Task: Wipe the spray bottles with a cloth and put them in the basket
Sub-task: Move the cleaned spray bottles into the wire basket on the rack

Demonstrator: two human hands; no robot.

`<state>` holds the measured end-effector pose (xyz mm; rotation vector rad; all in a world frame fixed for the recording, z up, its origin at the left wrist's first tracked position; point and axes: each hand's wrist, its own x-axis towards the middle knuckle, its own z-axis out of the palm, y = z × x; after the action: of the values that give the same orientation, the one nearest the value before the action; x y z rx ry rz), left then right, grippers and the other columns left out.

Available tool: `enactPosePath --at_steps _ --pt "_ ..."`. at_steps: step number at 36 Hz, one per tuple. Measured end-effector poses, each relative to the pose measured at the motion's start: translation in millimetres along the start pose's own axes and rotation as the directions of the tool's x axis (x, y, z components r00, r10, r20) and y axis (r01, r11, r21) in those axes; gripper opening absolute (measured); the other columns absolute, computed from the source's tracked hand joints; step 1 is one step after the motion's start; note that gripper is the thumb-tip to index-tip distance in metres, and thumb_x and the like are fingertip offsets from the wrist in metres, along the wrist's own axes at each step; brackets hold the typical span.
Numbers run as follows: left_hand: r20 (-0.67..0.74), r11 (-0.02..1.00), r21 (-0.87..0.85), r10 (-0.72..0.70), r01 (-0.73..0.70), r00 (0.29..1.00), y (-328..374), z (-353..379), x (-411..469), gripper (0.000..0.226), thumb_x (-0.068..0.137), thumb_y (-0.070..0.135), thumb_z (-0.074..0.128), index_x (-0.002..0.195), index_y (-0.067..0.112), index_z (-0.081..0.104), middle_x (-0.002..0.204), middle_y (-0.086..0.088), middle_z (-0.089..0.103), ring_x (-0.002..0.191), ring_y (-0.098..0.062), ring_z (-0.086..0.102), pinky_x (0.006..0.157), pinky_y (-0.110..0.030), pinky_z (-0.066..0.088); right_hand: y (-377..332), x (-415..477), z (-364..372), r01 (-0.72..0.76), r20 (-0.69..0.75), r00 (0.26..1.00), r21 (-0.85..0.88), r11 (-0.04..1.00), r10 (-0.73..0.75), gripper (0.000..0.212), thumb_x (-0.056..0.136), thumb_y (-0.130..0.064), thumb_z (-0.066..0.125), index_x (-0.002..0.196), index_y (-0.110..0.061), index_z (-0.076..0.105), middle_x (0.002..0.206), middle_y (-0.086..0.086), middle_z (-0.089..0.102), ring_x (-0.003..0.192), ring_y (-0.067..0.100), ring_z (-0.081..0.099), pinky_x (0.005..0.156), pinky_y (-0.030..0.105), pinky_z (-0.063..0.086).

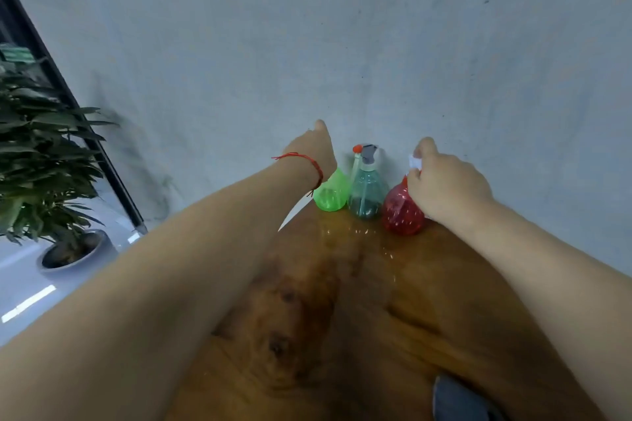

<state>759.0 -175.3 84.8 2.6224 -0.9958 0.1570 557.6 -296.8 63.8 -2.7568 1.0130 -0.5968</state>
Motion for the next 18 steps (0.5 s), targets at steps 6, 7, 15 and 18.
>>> enactPosePath --at_steps 6,7,15,18 --pt "0.081 0.982 -0.142 -0.117 0.128 0.990 -7 4 -26 0.054 0.102 0.015 0.055 0.147 -0.005 0.034 0.086 -0.007 0.059 0.080 -0.026 0.063 0.054 -0.031 0.042 5 -28 -3 -0.032 0.022 0.999 0.074 0.997 0.030 0.025 0.106 -0.029 0.041 0.129 -0.018 0.039 0.095 0.013 0.066 0.084 0.040 0.061 0.075 0.047 0.053" --pt "0.124 0.981 -0.138 -0.120 0.137 0.985 -8 2 -34 0.056 0.103 0.017 0.053 0.152 -0.004 0.037 0.090 -0.009 0.064 0.082 -0.028 0.064 0.057 -0.031 0.046 5 -36 -5 -0.038 0.051 0.998 0.072 0.997 0.034 0.030 0.106 -0.029 0.041 0.135 -0.018 0.039 0.101 0.014 0.067 0.088 0.041 0.062 0.079 0.048 0.054" --pt "0.199 0.985 -0.128 -0.092 0.119 0.976 -52 -13 -121 0.056 0.101 0.021 0.051 0.156 0.015 0.050 0.115 -0.008 0.074 0.077 -0.017 0.061 0.065 -0.030 0.044 -1 -112 -30 -0.007 0.245 0.969 0.058 0.998 -0.007 0.039 0.102 -0.030 0.045 0.140 -0.032 0.051 0.134 -0.004 0.067 0.111 0.031 0.064 0.092 0.042 0.054" --pt "0.140 0.978 -0.149 -0.128 0.149 0.982 -75 -18 -171 0.044 0.106 0.029 0.046 0.147 0.012 0.051 0.128 -0.013 0.069 0.091 -0.027 0.060 0.077 -0.035 0.042 -10 -145 -37 0.026 0.239 0.970 0.068 0.997 -0.042 0.036 0.105 -0.034 0.043 0.140 -0.029 0.051 0.124 0.006 0.068 0.106 0.035 0.063 0.089 0.044 0.055"
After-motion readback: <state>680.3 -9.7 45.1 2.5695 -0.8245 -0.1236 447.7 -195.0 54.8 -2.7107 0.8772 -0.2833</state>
